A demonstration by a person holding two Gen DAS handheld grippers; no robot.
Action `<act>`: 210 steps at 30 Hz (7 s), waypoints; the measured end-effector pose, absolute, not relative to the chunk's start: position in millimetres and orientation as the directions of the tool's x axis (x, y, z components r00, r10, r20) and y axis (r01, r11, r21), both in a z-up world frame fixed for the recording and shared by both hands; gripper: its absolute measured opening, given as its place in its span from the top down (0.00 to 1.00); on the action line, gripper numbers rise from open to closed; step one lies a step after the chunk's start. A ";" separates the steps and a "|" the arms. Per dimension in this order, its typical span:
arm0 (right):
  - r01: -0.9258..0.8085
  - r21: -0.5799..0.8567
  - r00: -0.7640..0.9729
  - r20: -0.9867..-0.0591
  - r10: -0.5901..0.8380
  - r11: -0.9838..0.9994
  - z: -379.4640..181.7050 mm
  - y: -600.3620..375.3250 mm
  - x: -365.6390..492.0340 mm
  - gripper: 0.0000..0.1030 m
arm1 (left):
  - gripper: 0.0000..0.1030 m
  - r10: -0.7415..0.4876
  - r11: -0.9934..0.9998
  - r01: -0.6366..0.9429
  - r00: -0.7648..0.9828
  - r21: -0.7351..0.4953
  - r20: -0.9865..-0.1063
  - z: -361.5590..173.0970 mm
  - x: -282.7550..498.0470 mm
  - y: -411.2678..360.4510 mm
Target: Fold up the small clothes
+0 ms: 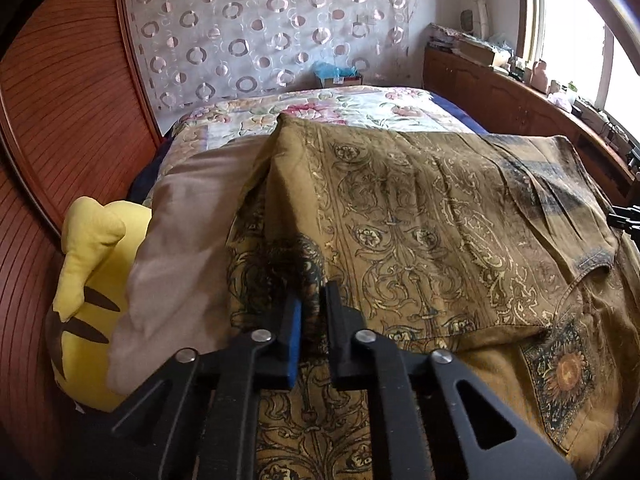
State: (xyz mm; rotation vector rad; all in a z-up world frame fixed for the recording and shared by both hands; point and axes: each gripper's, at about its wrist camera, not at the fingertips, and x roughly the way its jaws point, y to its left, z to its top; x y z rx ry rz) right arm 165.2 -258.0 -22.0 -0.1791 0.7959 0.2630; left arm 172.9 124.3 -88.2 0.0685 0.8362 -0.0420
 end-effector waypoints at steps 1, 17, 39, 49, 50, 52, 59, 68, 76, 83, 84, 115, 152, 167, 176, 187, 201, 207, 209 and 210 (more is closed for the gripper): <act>-0.303 -0.060 0.667 -0.726 0.167 0.951 -25.1 -255.1 166.8 0.52 | 0.90 -0.009 0.997 0.064 0.669 0.045 -0.743 -87.3 172.2 124.4; -0.345 -0.077 0.707 -0.677 0.205 0.935 -0.8 -245.9 151.8 0.94 | 0.97 -0.058 0.996 0.090 0.742 0.013 -0.668 -45.7 148.6 115.0; -0.405 0.015 0.742 -0.579 0.338 0.914 18.3 -289.2 68.9 0.95 | 0.97 -0.159 0.985 0.092 0.808 -0.146 -0.567 -37.4 29.5 124.7; -0.399 0.043 0.724 -0.598 0.344 0.916 6.0 -300.8 51.8 0.95 | 0.97 -0.164 0.984 0.083 0.783 -0.160 -0.600 -48.1 8.1 126.8; -0.396 0.043 0.726 -0.597 0.341 0.917 6.2 -303.0 52.4 0.95 | 0.97 -0.166 0.983 0.083 0.781 -0.164 -0.602 -47.7 8.0 127.8; -0.394 0.039 0.730 -0.594 0.338 0.918 11.5 -302.3 48.9 0.95 | 0.97 -0.163 0.984 0.080 0.783 -0.162 -0.600 -46.0 7.3 128.1; -0.408 0.024 0.739 -0.578 0.346 0.913 23.5 -295.0 28.9 0.95 | 0.97 -0.148 0.987 0.077 0.799 -0.144 -0.583 -31.3 -1.5 127.8; -0.413 -0.029 0.717 -0.626 0.305 0.910 7.3 -298.1 15.6 0.95 | 0.97 -0.124 0.990 0.052 0.753 -0.130 -0.646 -52.1 7.0 131.8; -0.402 -0.128 0.710 -0.669 0.221 0.907 -15.6 -278.1 26.1 0.64 | 0.49 -0.126 0.990 0.053 0.727 -0.128 -0.675 -65.9 12.4 129.7; -0.418 -0.120 0.723 -0.645 0.249 0.900 -17.8 -263.1 30.9 0.54 | 0.38 -0.071 0.995 0.005 0.707 -0.095 -0.704 -79.9 17.4 139.3; -0.422 -0.118 0.721 -0.645 0.254 0.899 -21.4 -261.3 32.0 0.53 | 0.37 -0.073 0.995 0.000 0.698 -0.102 -0.712 -84.2 18.6 141.6; -0.389 -0.077 0.724 -0.642 0.253 0.918 -84.4 -235.2 36.9 0.38 | 0.47 -0.071 0.993 -0.025 0.662 -0.117 -0.746 -110.4 18.1 149.9; -0.403 -0.064 0.699 -0.666 0.262 0.913 -82.0 -245.2 39.6 0.20 | 0.96 -0.371 0.923 0.365 0.772 -0.118 -0.516 5.6 55.5 27.4; -0.395 -0.028 0.709 -0.644 0.285 0.918 -46.4 -261.9 30.2 0.20 | 0.97 -0.519 0.823 0.565 0.698 -0.066 -0.493 45.0 86.4 -76.7; -0.358 -0.020 0.754 -0.597 0.276 0.934 -24.6 -286.6 17.9 0.20 | 0.68 -0.516 0.802 0.597 0.667 -0.029 -0.537 36.2 88.6 -105.9; -0.388 0.003 0.728 -0.612 0.308 0.922 -31.7 -278.6 28.2 0.20 | 0.29 -0.492 0.827 0.558 0.654 -0.074 -0.574 10.2 83.3 -84.1; -0.517 -0.019 0.655 -0.653 0.381 0.856 -36.7 -221.6 67.7 0.20 | 0.28 -0.378 0.906 0.412 0.689 -0.096 -0.618 -32.5 79.7 -29.1; -0.560 -0.037 0.613 -0.690 0.384 0.828 -43.7 -205.3 91.2 0.27 | 0.28 -0.369 0.914 0.393 0.691 -0.105 -0.621 -40.1 75.9 -21.0; -0.575 -0.042 0.591 -0.712 0.380 0.817 -48.0 -202.5 99.7 0.34 | 0.28 -0.364 0.916 0.388 0.692 -0.104 -0.623 -43.2 74.1 -19.7; -0.579 -0.048 0.586 -0.719 0.375 0.814 -49.2 -199.4 101.9 0.43 | 0.28 -0.363 0.916 0.386 0.692 -0.106 -0.624 -44.7 73.7 -18.6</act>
